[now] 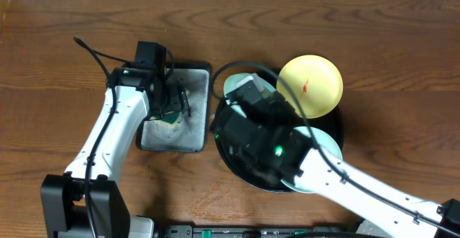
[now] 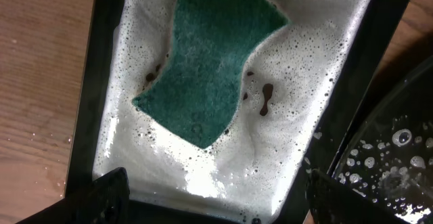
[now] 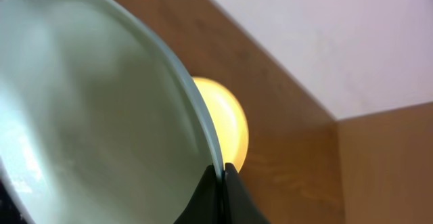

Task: Clean dirty plates on tray and stack at the side
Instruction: 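Lift the pale green plate and place it right of the tray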

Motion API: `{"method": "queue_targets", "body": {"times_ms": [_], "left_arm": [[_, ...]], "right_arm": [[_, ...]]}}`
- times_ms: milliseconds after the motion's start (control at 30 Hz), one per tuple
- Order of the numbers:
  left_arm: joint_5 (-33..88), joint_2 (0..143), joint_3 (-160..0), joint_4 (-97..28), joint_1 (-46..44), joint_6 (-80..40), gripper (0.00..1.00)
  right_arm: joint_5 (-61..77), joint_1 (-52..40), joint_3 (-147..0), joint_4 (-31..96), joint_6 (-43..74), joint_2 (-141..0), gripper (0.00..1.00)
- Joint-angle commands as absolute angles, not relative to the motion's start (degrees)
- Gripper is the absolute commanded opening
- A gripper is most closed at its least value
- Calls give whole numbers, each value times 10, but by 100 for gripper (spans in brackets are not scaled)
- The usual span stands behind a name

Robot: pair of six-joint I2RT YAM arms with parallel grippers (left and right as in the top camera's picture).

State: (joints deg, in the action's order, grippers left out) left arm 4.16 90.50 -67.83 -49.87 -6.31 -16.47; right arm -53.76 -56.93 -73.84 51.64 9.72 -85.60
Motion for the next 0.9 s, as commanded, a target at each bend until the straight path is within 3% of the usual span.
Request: {"method": "queue_targets", "body": {"times_ms": [0, 167, 367, 600, 867], "left_arm": [[41, 906, -677, -501, -62, -163, 84], [41, 906, -677, -501, -62, -163, 84], [41, 906, -677, -501, -62, -163, 84], [41, 906, -677, -501, -62, -163, 84], [41, 906, -677, -501, -62, -163, 84]], "right_arm": [[-462, -490, -743, 535, 166, -843, 1], [-133, -292, -743, 511, 176, -806, 1], [88, -51, -742, 499, 168, -796, 1], [121, 185, -742, 494, 169, -837, 1], [115, 338, -742, 473, 171, -965, 1]]}}
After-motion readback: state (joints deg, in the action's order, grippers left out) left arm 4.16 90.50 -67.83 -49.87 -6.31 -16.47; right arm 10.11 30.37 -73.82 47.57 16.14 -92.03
